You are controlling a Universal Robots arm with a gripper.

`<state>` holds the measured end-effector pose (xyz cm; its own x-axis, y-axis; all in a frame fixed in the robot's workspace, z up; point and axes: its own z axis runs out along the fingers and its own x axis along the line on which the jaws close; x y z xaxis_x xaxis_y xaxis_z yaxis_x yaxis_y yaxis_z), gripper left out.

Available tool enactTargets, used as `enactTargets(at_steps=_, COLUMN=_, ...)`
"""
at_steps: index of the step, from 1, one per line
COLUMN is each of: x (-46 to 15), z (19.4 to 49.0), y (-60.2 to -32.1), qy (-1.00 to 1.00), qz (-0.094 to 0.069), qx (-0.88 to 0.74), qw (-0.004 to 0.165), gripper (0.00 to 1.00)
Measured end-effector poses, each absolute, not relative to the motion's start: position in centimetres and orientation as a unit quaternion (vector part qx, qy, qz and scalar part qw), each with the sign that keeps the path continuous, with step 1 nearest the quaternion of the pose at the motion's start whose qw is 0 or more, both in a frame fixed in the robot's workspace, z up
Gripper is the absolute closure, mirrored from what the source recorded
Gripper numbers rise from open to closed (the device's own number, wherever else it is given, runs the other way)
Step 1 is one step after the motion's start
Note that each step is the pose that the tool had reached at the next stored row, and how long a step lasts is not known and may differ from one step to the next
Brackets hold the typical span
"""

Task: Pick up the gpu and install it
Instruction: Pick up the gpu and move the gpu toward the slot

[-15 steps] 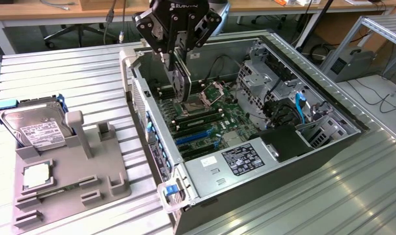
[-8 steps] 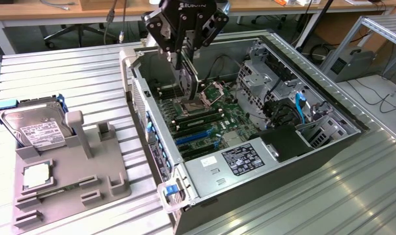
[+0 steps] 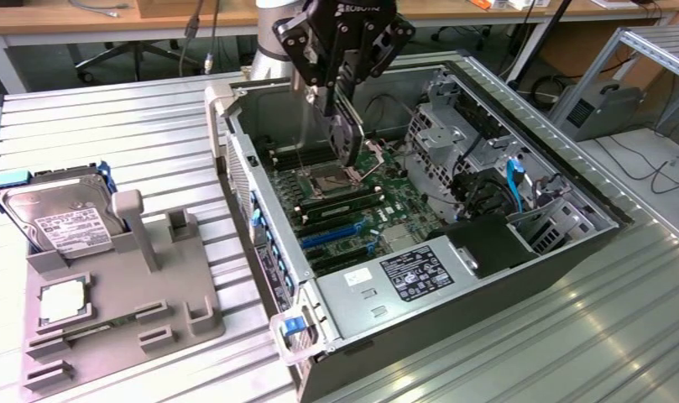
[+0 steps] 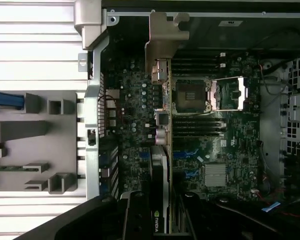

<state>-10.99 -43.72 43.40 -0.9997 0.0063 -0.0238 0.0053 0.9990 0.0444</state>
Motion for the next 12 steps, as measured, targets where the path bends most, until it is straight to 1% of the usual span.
enactTargets(at_steps=12, x=-6.8, z=43.4, y=-43.7, qy=1.000, qz=0.022, qx=0.003, qw=0.012, gripper=0.73)
